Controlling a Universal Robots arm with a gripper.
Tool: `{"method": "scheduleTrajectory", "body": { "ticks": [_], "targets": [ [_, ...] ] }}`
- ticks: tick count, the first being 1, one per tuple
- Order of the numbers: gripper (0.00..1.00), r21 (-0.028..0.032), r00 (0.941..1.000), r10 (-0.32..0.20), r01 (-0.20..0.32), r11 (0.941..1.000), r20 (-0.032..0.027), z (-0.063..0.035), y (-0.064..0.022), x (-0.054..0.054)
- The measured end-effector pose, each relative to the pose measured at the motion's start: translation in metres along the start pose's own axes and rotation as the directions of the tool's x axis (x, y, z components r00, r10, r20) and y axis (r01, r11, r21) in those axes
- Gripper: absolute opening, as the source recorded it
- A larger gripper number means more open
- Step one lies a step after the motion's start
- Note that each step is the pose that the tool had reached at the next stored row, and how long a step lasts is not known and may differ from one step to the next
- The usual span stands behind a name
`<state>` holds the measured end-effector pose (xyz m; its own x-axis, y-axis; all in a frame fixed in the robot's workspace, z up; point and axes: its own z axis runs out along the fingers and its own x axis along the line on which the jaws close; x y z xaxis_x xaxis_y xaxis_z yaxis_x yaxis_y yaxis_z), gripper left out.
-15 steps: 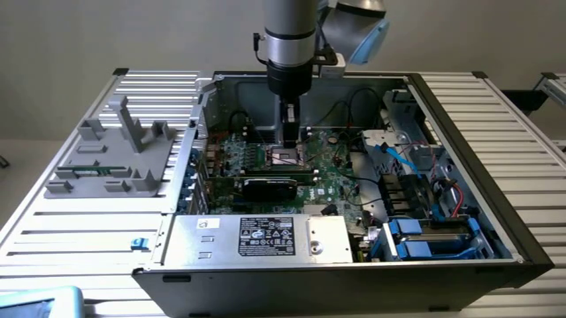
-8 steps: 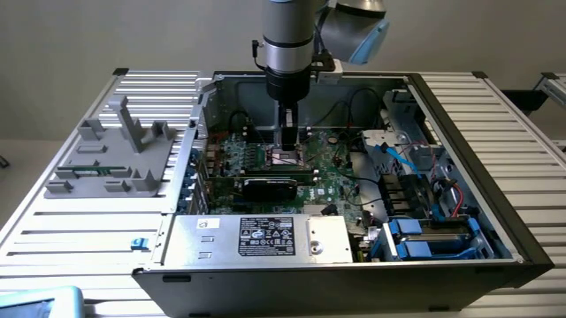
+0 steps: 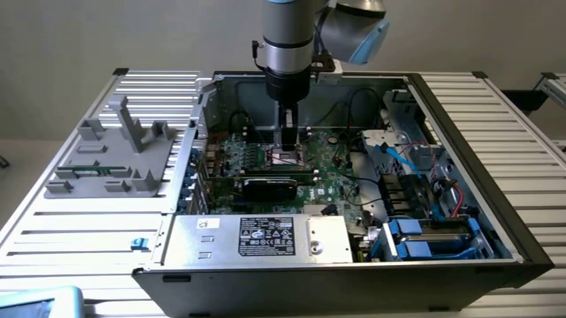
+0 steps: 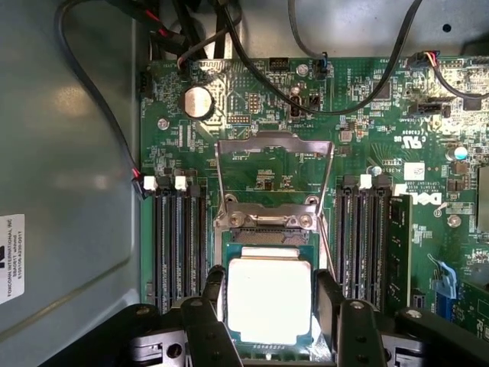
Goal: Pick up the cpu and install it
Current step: 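Place the cpu into insertion slot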
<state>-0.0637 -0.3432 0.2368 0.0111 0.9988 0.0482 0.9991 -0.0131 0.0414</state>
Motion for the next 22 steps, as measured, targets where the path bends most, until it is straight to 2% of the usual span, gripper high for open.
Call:
{"method": "scheduleTrajectory", "body": {
  "ticks": [6,15,22],
  "targets": [
    [0.56,0.0,1.0,0.0,0.0,1.0,-0.0009,0.0075,-0.0012,0.0],
    [0.56,0.0003,1.0,0.0,0.0,1.0,-0.0054,0.0163,-0.0035,-0.001],
    [0.56,0.0005,1.0,0.0,0.0,1.0,-0.0058,0.0237,-0.005,-0.001]
  ]
}}
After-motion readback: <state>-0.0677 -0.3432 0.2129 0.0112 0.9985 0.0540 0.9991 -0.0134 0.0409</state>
